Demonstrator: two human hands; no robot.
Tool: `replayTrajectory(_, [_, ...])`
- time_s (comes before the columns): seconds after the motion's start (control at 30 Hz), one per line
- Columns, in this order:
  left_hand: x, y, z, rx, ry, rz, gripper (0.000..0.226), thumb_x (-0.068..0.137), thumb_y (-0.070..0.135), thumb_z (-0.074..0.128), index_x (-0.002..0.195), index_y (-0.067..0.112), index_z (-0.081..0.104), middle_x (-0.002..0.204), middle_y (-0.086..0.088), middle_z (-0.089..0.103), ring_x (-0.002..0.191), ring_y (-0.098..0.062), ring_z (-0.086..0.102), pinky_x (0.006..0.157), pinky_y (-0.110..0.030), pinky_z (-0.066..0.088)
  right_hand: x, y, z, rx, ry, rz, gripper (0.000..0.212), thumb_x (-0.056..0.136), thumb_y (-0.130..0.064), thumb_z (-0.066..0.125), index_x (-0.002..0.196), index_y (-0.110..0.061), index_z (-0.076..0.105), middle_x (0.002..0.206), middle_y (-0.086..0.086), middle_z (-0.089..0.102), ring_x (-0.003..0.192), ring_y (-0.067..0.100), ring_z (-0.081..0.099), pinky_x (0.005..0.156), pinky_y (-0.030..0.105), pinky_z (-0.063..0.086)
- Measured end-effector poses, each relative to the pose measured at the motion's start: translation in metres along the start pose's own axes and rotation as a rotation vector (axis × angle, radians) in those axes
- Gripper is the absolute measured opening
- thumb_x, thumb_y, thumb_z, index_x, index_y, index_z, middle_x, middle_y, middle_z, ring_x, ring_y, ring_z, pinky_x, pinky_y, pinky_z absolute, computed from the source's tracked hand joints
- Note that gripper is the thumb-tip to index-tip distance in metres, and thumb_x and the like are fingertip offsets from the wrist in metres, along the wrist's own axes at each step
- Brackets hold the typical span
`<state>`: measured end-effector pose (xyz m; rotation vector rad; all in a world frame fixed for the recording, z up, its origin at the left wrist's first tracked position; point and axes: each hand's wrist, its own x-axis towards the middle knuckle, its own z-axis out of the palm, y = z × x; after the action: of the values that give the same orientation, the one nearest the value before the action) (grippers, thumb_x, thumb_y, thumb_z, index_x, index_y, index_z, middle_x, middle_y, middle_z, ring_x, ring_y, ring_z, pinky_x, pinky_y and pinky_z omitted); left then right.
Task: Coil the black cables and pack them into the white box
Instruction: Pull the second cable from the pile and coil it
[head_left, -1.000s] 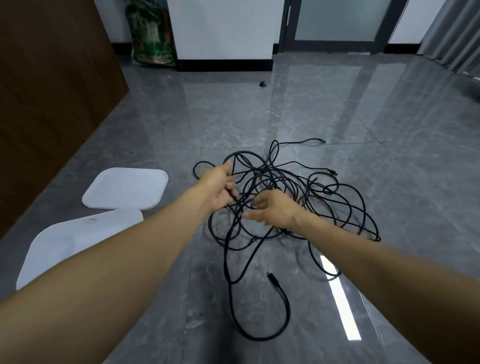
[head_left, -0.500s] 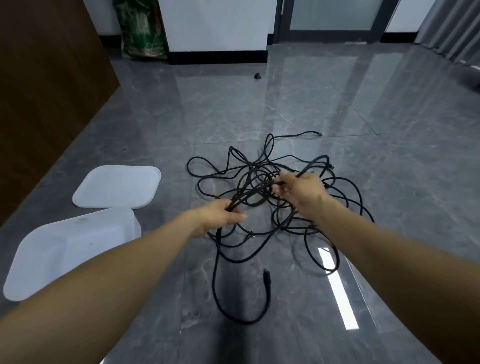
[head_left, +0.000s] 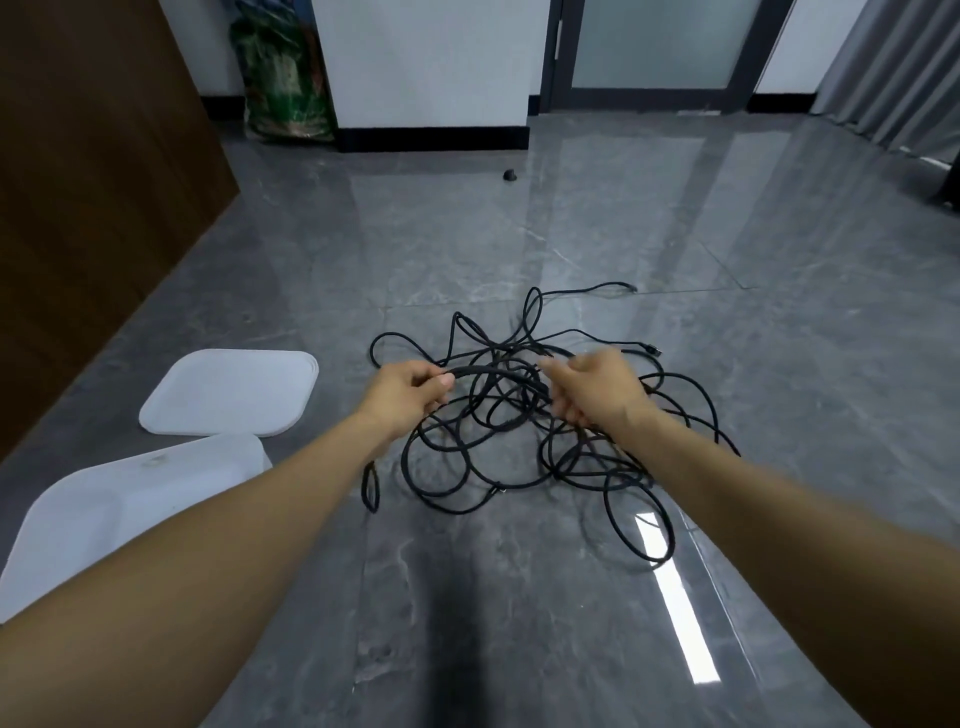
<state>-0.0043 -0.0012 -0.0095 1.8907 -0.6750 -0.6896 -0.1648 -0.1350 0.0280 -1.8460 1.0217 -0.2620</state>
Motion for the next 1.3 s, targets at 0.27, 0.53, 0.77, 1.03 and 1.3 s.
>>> replayTrajectory(0.27, [-0.007, 0.018, 0.010, -0.150, -0.139, 0.089, 0.013, 0.093, 0.017, 0.058, 0.085, 0.016, 0.068, 0.068, 0.005, 0.064, 0.055, -0.002, 0.053, 0.055, -0.011, 0.043, 0.007, -0.012, 0.028, -0.442, 0.079, -0.475, 0.015, 0.088, -0.028, 0.062, 0.096, -0.020, 0.072, 0.078, 0.003, 0.068, 0.071, 0.024, 0.061, 0.066, 0.041, 0.052])
replayTrajectory(0.53, [0.002, 0.016, 0.000, -0.163, 0.025, -0.062, 0.027, 0.100, 0.021, 0.045, 0.078, 0.013, 0.060, 0.067, -0.001, 0.056, 0.045, -0.003, 0.048, 0.048, -0.013, 0.042, 0.013, 0.003, 0.008, 0.062, 0.198, -0.292, 0.024, 0.091, -0.023, 0.060, 0.109, -0.009, 0.070, 0.084, -0.001, 0.070, 0.080, 0.013, 0.065, 0.079, 0.026, 0.054])
replayTrajectory(0.77, [0.009, 0.014, 0.008, -0.101, 0.029, -0.067, 0.033, 0.101, 0.023, 0.041, 0.076, 0.013, 0.060, 0.062, 0.000, 0.048, 0.051, -0.010, 0.038, 0.052, -0.020, 0.036, 0.022, 0.019, -0.009, 0.213, 0.440, 0.119, 0.017, 0.094, -0.014, 0.054, 0.088, -0.003, 0.066, 0.077, 0.011, 0.066, 0.076, 0.026, 0.065, 0.075, 0.040, 0.056])
replayTrajectory(1.03, [0.007, 0.021, 0.024, -0.163, 0.009, -0.039, 0.031, 0.100, 0.024, 0.043, 0.075, 0.014, 0.059, 0.062, 0.002, 0.046, 0.050, -0.009, 0.035, 0.051, -0.021, 0.032, 0.012, -0.004, 0.024, -0.865, 0.326, -0.668, 0.052, 0.088, -0.001, 0.048, 0.138, -0.016, 0.044, 0.138, 0.007, 0.046, 0.130, 0.029, 0.035, 0.112, 0.040, 0.023])
replayTrajectory(1.3, [0.009, 0.004, 0.000, 0.031, 0.045, -0.024, 0.031, 0.100, 0.019, 0.043, 0.072, 0.015, 0.057, 0.068, 0.000, 0.058, 0.062, -0.013, 0.055, 0.071, -0.027, 0.047, 0.006, -0.001, -0.007, -0.343, 0.336, -0.626, 0.021, 0.093, -0.017, 0.056, 0.102, -0.004, 0.070, 0.092, 0.008, 0.065, 0.082, 0.024, 0.059, 0.073, 0.033, 0.047])
